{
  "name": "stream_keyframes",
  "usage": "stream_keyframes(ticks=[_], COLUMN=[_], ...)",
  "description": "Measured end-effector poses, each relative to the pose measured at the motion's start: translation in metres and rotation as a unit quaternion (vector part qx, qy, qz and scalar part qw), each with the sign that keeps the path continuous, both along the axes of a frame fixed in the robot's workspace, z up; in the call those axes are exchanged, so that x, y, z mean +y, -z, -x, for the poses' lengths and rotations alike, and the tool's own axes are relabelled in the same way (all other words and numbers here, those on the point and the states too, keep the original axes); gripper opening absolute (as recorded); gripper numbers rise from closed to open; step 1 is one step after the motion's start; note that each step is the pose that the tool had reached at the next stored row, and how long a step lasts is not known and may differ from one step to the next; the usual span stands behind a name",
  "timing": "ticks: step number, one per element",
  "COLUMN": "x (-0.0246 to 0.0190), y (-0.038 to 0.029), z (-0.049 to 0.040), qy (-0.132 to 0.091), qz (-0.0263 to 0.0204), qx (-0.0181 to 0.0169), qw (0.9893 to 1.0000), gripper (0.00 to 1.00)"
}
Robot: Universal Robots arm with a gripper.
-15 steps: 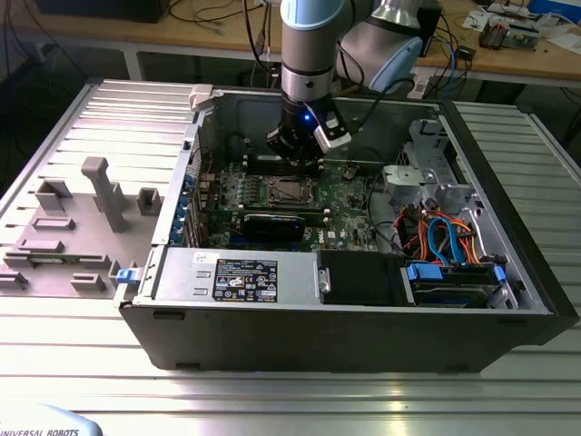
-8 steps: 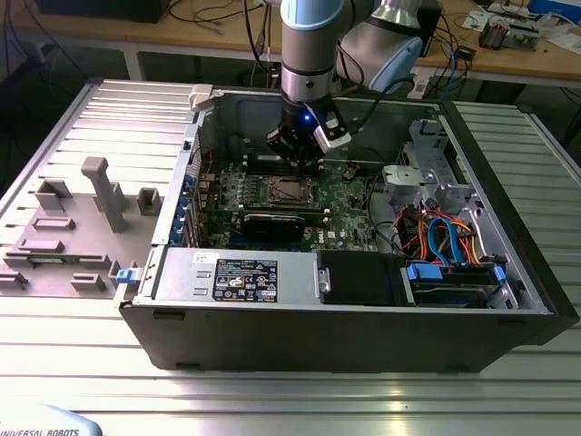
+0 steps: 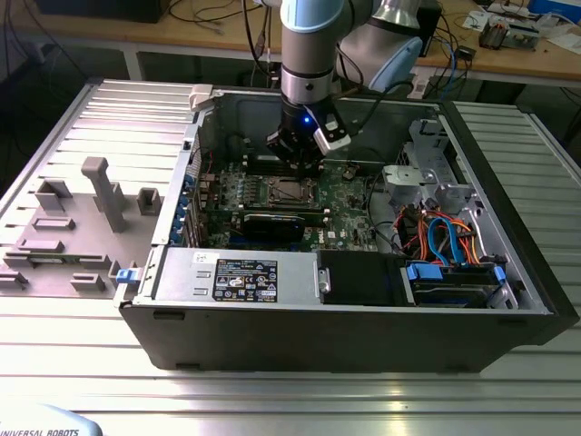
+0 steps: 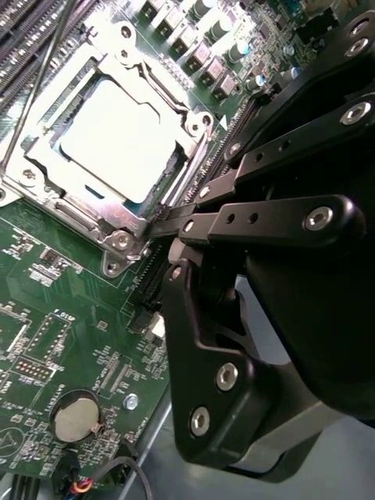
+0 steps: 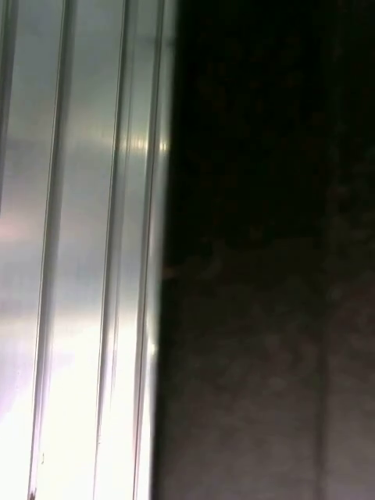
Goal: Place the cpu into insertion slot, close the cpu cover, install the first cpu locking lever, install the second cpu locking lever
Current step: 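Install the first cpu locking lever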
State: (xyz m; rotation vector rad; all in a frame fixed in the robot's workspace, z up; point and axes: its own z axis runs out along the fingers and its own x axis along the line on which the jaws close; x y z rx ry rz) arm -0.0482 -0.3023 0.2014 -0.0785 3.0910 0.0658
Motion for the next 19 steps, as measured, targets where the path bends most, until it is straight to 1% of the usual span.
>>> stream_keyframes(ticks=[1,2,3,5,9,11,13,19], x=[0.0,0.0,0.0,0.0001,0.0001,-0.0005,-0.0024,-0.0026], y=[0.0,0.0001,0.0,-0.0012,-0.0066,-0.0067,-0.0066,-0.0066], z=[0.0,0.0001,0.0001,0.0,0.0,-0.0001,0.0,0.0], qy=[0.0,0.0,0.0,0.0,0.0,0.0,0.0,0.0], qz=[-0.0005,-0.0029,-0.004,-0.0048,-0.0047,-0.0047,-0.0047,-0.0047], qx=[0.0,0.0,-0.0001,-0.0002,-0.0001,-0.0001,0.0,-0.0001], qw=[1.0,1.0,1.0,1.0,1.0,1.0,1.0,1.0], gripper=[0.11,0.11,0.11,0.11,0.11,0.11,0.11,0.11])
